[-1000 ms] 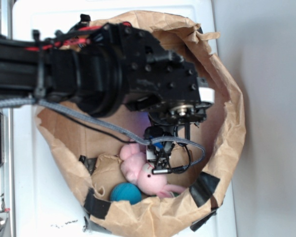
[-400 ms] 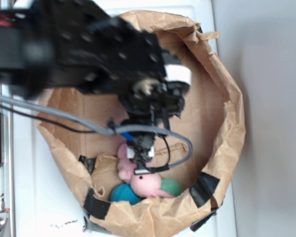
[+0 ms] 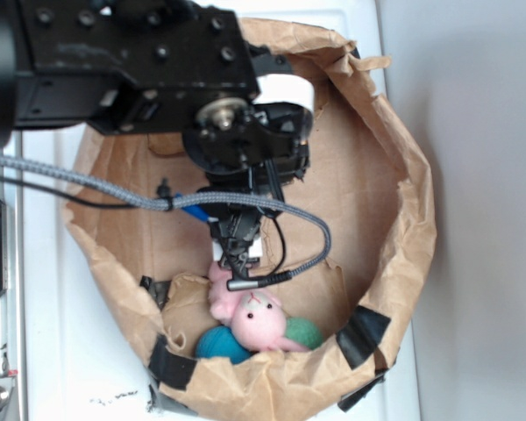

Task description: Grab the wood chip.

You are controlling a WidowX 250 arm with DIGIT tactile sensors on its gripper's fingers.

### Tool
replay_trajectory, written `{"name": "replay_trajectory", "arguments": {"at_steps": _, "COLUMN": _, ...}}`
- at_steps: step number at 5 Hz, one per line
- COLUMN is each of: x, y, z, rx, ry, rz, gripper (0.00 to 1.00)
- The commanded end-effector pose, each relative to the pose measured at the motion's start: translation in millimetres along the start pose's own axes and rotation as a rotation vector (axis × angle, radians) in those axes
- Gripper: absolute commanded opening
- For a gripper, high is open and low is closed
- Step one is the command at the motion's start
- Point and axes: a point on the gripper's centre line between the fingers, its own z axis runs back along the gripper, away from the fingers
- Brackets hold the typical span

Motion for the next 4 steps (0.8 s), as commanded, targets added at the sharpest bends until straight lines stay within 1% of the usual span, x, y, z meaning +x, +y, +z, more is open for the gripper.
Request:
{"name": "replay_trajectory", "arguments": {"at_steps": 1, "x": 24, "y": 23, "z": -24, "rx": 0.016, "ry": 0.003, "rz": 0.039, "gripper": 1.0}}
{"name": "replay_trajectory", "arguments": {"at_steps": 2, "x": 28, "y": 20, "z": -42, "rx": 0.017, "ry": 0.032, "rz": -0.002, "gripper": 1.0}}
{"name": "replay_trajectory", "arguments": {"at_steps": 3, "x": 31, "y": 20, "z": -61, "rx": 0.03, "ry": 0.063, "rz": -0.029, "gripper": 1.0}}
{"name": "replay_trajectory", "arguments": {"at_steps": 4, "x": 30, "y": 19, "z": -60, "rx": 0.046, "ry": 0.047, "rz": -0.021, "gripper": 0.53}}
